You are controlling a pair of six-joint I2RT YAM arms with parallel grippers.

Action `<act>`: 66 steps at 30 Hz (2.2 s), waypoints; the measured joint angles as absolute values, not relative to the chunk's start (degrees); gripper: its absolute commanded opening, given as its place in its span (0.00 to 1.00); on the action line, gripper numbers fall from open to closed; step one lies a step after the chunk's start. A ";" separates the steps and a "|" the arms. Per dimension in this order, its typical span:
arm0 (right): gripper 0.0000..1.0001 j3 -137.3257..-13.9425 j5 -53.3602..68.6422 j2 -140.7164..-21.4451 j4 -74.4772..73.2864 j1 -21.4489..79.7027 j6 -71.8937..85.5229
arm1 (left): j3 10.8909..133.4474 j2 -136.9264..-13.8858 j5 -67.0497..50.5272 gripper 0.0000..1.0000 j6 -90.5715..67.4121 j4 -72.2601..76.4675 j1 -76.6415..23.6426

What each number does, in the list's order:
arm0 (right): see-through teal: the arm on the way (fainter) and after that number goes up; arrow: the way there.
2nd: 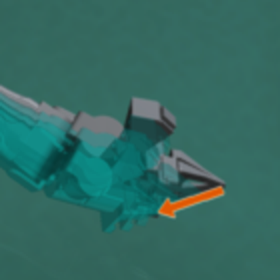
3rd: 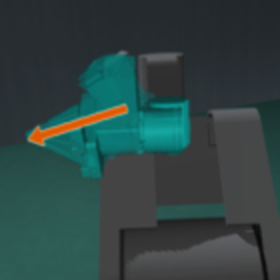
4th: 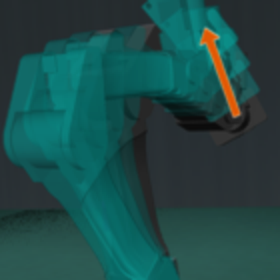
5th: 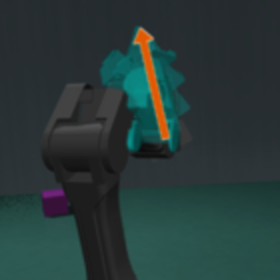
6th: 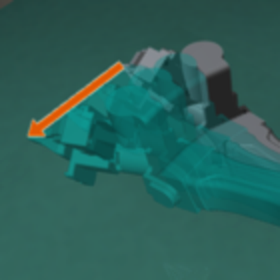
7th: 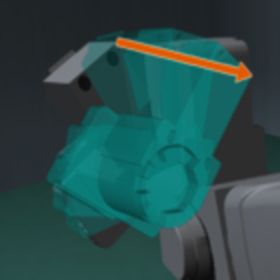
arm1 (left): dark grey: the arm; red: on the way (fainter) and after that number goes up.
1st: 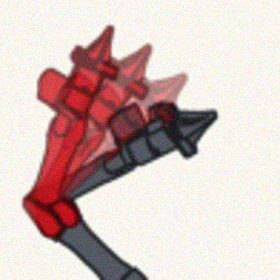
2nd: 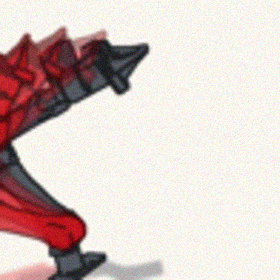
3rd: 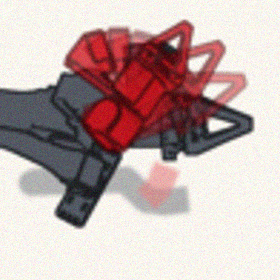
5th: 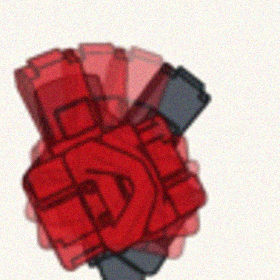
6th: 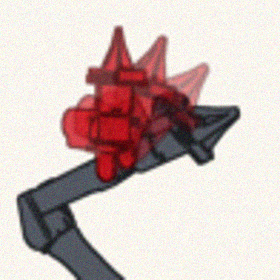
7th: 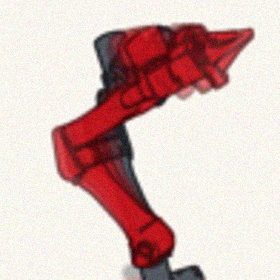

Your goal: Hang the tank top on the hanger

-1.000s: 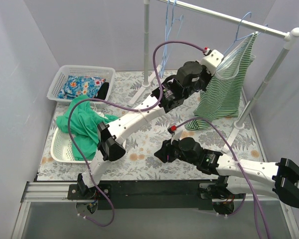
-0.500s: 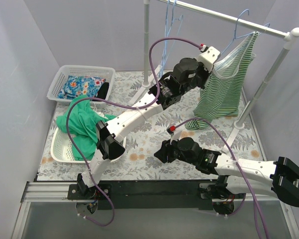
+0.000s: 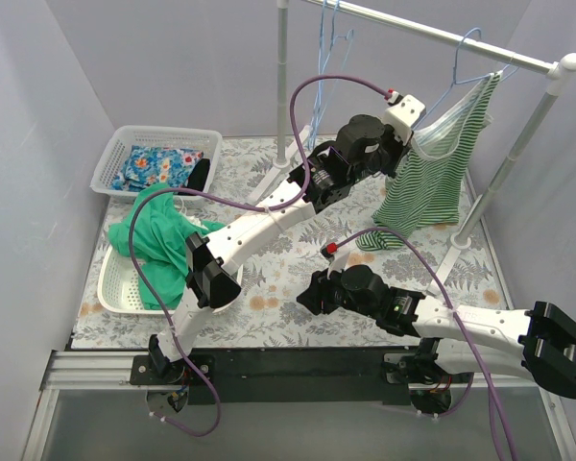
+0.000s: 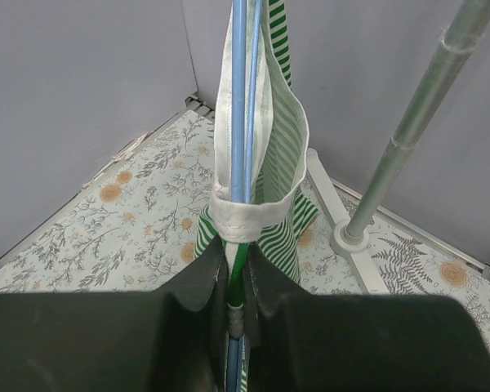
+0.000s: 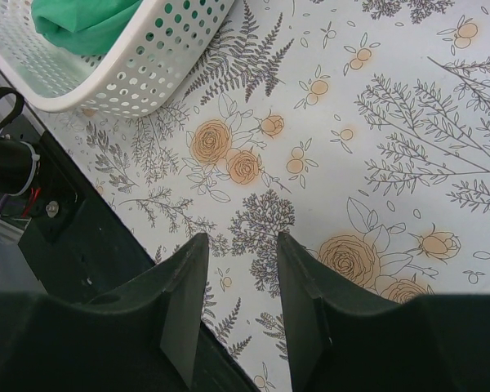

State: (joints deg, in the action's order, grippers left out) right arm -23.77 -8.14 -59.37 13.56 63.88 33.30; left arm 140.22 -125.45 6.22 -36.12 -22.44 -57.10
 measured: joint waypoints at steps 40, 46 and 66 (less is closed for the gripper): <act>0.49 -23.77 -8.93 -57.67 13.69 63.90 33.17 | 133.38 -115.68 2.31 0.88 -39.24 -20.51 -58.72; 0.51 -23.77 -9.67 -56.25 13.50 63.94 32.75 | 125.99 -106.10 1.26 0.96 -41.93 -19.64 -58.74; 0.91 -24.45 -20.75 -39.53 4.03 63.94 29.80 | 62.63 -60.93 4.69 0.98 -65.08 -18.65 -58.74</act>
State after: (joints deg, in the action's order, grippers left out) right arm -24.45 -20.75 -39.53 4.03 63.94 29.80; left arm 62.63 -60.93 4.69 -65.08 -18.65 -58.74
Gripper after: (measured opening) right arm 0.781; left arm 0.981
